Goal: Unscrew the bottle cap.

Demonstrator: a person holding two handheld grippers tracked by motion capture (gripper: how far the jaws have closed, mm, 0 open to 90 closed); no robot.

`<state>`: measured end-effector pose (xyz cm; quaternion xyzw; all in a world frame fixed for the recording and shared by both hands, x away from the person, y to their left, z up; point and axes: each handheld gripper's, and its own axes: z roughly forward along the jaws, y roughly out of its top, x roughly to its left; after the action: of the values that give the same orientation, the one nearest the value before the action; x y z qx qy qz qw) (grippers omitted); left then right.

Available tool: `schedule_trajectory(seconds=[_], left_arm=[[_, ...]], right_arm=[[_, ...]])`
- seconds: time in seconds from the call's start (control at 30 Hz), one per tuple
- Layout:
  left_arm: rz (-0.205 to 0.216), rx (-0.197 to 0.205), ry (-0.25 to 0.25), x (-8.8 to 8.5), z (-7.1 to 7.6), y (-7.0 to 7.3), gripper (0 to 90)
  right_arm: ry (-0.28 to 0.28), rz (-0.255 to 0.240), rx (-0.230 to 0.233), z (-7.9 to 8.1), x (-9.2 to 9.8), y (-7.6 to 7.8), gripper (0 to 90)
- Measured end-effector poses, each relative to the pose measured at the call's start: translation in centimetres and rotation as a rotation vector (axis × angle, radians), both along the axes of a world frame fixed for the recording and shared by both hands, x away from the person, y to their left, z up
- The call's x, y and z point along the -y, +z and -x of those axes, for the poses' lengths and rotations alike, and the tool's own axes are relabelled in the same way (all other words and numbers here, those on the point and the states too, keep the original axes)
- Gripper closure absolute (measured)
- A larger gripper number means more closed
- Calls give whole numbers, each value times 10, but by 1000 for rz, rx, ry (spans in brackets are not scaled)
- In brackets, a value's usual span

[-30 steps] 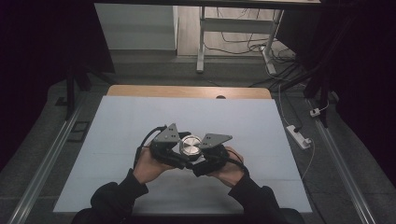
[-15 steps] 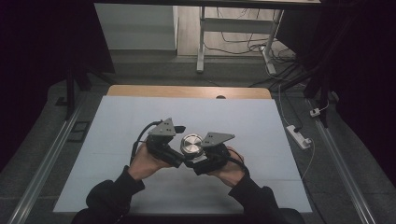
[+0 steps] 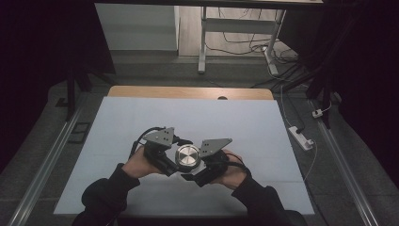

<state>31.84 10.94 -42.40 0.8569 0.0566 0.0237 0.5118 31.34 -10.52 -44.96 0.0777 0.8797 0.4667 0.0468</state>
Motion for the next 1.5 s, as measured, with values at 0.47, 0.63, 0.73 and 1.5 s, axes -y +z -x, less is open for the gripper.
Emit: schedule_trajectory(seconds=[0.47, 0.63, 0.73, 1.5], left_arm=[[12, 11, 357, 24, 7, -4, 186], [16, 14, 401, 27, 8, -5, 188], [18, 6, 399, 26, 7, -5, 189], [52, 11, 394, 16, 11, 13, 190]], right_arm=[[-236, -14, 8, -10, 4, -3, 147], [-276, -13, 7, -11, 4, -4, 147], [-280, -13, 2, -11, 4, -5, 147], [-262, -23, -3, -11, 3, -6, 147]])
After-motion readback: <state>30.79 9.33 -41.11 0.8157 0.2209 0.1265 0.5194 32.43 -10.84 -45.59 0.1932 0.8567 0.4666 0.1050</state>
